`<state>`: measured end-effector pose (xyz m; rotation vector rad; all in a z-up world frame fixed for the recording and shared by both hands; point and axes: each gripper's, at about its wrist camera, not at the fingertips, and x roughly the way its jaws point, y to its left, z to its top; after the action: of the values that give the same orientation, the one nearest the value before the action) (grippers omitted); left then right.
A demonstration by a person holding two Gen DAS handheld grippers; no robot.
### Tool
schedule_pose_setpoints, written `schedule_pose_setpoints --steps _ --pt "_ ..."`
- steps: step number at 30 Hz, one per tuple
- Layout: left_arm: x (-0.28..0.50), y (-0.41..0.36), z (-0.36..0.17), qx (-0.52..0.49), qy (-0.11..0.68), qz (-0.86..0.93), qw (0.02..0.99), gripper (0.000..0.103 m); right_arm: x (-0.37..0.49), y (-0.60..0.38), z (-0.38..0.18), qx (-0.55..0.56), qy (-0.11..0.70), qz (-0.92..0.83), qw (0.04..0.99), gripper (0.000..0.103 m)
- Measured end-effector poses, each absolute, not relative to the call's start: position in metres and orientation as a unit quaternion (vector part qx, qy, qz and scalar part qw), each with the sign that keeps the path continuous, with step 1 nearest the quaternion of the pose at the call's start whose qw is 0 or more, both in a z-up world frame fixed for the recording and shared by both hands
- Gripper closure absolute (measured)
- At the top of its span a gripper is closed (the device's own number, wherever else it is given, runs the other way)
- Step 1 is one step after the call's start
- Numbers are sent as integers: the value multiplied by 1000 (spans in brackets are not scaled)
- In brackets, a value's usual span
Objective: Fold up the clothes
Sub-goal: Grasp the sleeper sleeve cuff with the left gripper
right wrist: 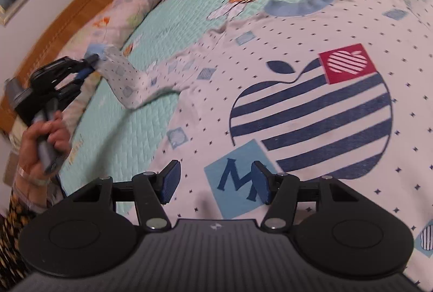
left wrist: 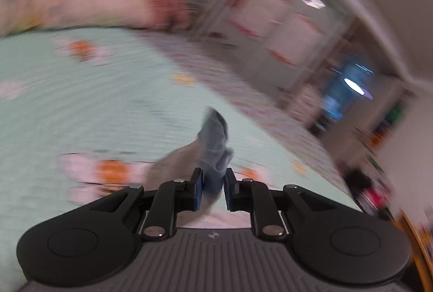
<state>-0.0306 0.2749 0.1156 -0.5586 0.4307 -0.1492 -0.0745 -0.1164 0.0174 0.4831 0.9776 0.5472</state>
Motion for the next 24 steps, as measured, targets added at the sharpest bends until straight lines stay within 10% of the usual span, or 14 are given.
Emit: schedule_pose_setpoints --steps 19,24 --pt "-79 189 13 -326 327 -98 881 85 17 -90 10 349 446 293 771 35" --pt "-85 191 8 -334 331 -93 878 62 61 -46 2 378 453 319 742 35"
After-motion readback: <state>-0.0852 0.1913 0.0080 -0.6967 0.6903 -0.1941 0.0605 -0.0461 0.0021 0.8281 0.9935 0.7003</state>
